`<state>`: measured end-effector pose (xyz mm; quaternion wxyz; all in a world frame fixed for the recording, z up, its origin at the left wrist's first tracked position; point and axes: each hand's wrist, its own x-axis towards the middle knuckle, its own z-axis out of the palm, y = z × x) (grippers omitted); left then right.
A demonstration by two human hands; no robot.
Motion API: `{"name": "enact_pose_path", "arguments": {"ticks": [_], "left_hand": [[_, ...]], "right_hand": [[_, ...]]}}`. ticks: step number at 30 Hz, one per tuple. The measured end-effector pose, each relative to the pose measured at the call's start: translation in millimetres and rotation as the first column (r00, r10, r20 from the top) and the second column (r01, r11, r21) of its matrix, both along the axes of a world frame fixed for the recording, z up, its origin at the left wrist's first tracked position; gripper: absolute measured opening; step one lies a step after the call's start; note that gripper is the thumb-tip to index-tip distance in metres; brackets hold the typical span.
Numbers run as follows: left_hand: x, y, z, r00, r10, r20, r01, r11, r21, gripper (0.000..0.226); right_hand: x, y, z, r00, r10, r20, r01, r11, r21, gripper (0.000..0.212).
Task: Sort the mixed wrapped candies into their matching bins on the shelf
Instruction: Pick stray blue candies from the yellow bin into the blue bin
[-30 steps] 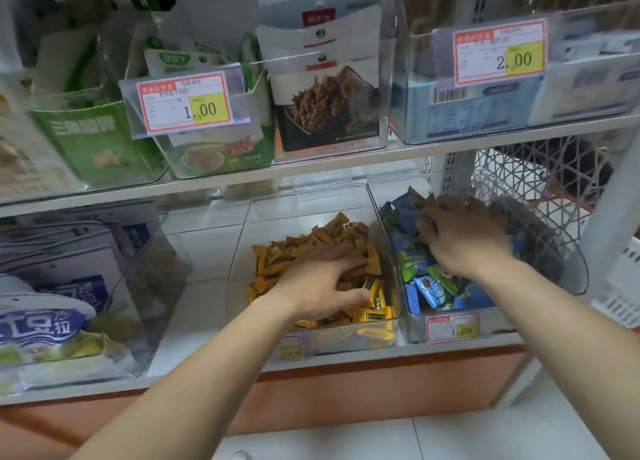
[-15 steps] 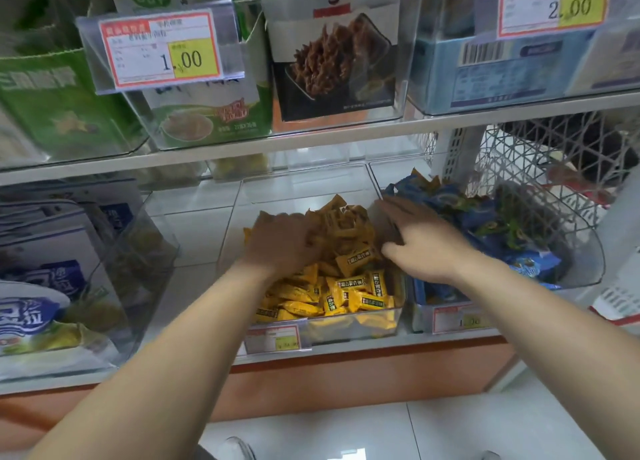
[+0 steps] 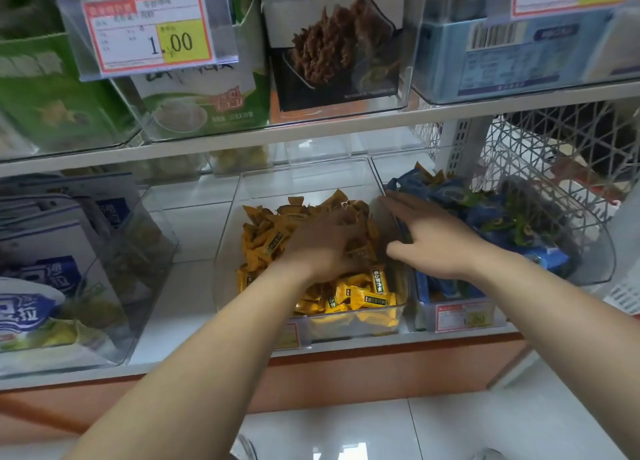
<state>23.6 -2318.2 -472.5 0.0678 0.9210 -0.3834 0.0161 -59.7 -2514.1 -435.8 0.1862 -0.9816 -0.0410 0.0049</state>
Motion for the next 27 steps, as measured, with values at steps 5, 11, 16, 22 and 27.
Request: {"name": "enact_pose_path", "arguments": {"ticks": [5, 11, 16, 22, 27], "left_hand": [[20, 22, 4, 0.956, 0.255, 0.148, -0.254, 0.967, -0.024, 0.038], [10, 11, 9, 0.929, 0.289, 0.230, -0.276, 0.957, -0.084, 0.032], [-11, -13, 9, 0.972, -0.043, -0.233, 0.013, 0.992, -0.127, 0.023], [2, 0, 7, 0.975, 0.078, -0.208, -0.116, 0.977, -0.177, 0.011], [-6, 11, 7, 0.966, 0.033, -0.257, -0.109, 0.952, -0.286, 0.014]], "right_hand": [[-1, 1, -1, 1.000, -0.001, -0.010, 0.001, 1.000, -0.008, 0.081], [-1, 2, 0, 1.000, -0.006, -0.007, 0.006, 1.000, -0.010, 0.081], [0, 2, 0, 1.000, -0.008, -0.001, 0.008, 1.000, -0.010, 0.081], [0, -1, 0, 1.000, 0.000, 0.001, 0.000, 1.000, -0.008, 0.081], [1, 2, -1, 0.999, -0.013, 0.037, 0.013, 1.000, -0.005, 0.079]]}}
